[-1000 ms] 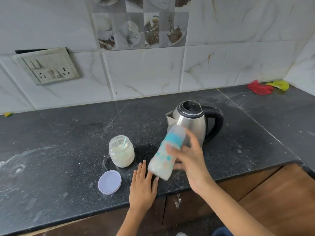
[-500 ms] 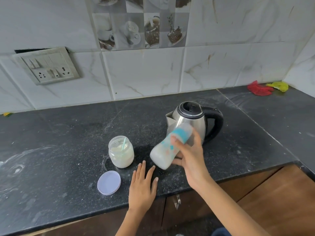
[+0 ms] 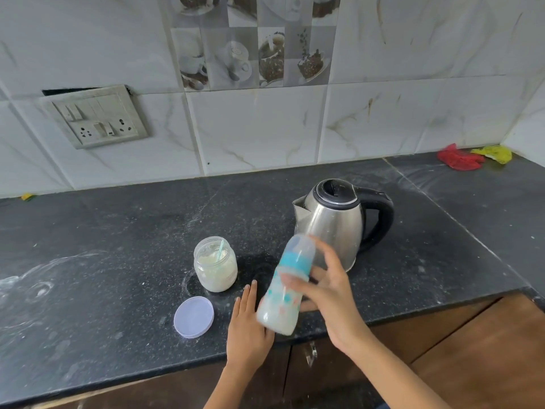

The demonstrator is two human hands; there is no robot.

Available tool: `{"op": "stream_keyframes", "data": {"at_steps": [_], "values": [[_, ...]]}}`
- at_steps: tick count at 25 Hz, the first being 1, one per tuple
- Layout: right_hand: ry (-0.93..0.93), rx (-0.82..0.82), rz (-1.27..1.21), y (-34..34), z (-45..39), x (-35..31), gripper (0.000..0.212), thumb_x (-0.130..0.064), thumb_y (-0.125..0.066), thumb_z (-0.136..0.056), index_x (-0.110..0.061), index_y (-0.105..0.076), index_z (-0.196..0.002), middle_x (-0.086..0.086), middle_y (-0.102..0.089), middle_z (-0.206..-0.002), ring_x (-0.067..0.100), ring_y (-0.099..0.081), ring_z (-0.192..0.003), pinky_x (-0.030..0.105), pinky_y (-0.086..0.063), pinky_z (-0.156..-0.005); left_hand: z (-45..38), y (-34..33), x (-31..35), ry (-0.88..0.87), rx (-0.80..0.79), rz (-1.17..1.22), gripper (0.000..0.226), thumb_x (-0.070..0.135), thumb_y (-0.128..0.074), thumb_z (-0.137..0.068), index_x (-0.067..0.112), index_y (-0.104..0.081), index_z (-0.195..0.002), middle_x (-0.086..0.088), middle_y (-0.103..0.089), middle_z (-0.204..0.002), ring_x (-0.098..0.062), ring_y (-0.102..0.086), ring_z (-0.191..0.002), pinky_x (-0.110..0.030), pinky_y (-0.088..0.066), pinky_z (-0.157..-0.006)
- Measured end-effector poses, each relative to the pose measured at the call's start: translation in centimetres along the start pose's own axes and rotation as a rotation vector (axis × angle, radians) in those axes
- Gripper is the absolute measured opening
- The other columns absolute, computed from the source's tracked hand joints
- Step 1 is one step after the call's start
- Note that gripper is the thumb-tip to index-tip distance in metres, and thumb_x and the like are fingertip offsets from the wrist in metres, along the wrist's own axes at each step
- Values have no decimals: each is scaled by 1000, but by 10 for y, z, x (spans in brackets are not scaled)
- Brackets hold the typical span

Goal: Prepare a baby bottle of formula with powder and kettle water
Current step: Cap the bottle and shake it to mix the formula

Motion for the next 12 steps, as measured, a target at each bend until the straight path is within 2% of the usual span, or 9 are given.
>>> {"op": "stream_keyframes", "data": {"at_steps": [2,3,4,7,8,10,11,12], "values": [[57,223,-208,18,-14,-9,72,-15,-78,-76,-34,-43,-136,0,-71,-109,22,-73,-95,37,-61,-64,-5,-1,1,25,-26,-37,46,42,-34,-95,27,-36,-139,-7,-31,-152,-25,-27,-141,-42,-28,-114],[56,275,-264,22,-17,-10,70,-15,-75,-80,-33,-40,-139,1,-69,-110,22,-73,-95,38,-62,-65,-5,-1,2,37,-41,-48,45,43,-33,-96,27,-40,-137,-6,-29,-153,-26,-26,-142,-42,-25,-115],[40,253,-244,18,-14,-8,71,-16,-75,-80,-33,-39,-139,2,-69,-111,22,-73,-95,39,-62,-65,-4,0,3,39,-43,-52,46,42,-33,-96,26,-42,-137,-5,-28,-153,-26,-26,-142,-41,-24,-115],[-24,40,-40,-4,5,5,75,-21,-81,-65,-37,-48,-130,5,-72,-111,21,-74,-95,38,-61,-62,-1,-2,-1,43,-45,5,56,38,-43,-91,20,-36,-143,0,-22,-153,-22,-24,-142,-42,-22,-115],[4,65,-44,0,3,5,73,-21,-81,-65,-37,-49,-129,4,-73,-109,22,-74,-94,37,-61,-61,-1,-2,-1,30,-48,-18,55,39,-41,-92,21,-36,-144,-2,-20,-155,-22,-23,-142,-42,-23,-115],[60,246,-235,18,-9,-1,68,-18,-77,-77,-34,-46,-135,2,-72,-109,22,-74,-93,35,-60,-61,-4,-1,0,37,-63,-60,48,42,-35,-96,25,-39,-140,-5,-24,-155,-25,-22,-143,-42,-24,-115],[56,281,-281,22,-11,-5,68,-17,-74,-81,-34,-42,-138,3,-70,-112,21,-74,-93,35,-60,-61,-4,-1,1,43,-54,-59,45,42,-34,-97,27,-40,-138,-6,-26,-154,-25,-23,-143,-41,-24,-115],[34,240,-247,19,-9,-7,70,-17,-74,-81,-33,-40,-140,6,-69,-114,21,-74,-93,35,-61,-62,-4,0,3,45,-55,-49,44,41,-34,-96,27,-38,-138,-7,-29,-153,-26,-25,-142,-41,-26,-114]]}}
Point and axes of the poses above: each hand's wrist, its own z-axis away from the middle knuckle, its own y-axis out of the back of the hand, x = y × z, the point moved 5 cm from there along -z, towards the middle knuckle
